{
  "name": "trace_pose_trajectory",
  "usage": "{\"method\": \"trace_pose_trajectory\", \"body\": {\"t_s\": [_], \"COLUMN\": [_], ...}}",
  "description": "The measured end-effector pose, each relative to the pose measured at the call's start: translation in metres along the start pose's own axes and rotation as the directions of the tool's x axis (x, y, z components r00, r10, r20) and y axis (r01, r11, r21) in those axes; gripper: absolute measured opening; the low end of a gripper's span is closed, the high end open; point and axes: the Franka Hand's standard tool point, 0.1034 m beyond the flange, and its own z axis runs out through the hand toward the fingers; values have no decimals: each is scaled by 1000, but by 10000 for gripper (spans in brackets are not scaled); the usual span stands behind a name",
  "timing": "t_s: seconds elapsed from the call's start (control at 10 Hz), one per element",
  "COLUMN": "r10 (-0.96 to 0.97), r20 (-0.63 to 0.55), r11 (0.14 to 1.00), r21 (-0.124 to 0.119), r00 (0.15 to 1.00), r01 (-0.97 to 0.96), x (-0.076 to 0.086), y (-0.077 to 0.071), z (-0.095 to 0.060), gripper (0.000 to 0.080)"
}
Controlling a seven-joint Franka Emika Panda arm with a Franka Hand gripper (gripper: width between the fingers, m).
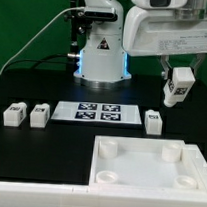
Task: Assemble one leg
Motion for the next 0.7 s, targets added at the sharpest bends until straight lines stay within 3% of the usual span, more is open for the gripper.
{"method": "trace_pose_trajectory", "body": {"t_s": [0.2, 0.3, 0.4, 0.5, 0.7], "r10": [-1, -47, -94, -112, -115], "r20": [-209, -270, -337, -278, -308], "r11": [1000, 999, 995, 993, 993], "r21": [4, -11, -45, -51, -42], "r00": [978, 962, 937, 954, 945], "r01": [2, 46, 84, 102, 107], "x": [-3, 3, 27, 48, 92], "y": [0, 6, 27, 44, 43], "z": [2, -3, -17, -22, -29], "gripper": [291, 291, 291, 291, 291]}}
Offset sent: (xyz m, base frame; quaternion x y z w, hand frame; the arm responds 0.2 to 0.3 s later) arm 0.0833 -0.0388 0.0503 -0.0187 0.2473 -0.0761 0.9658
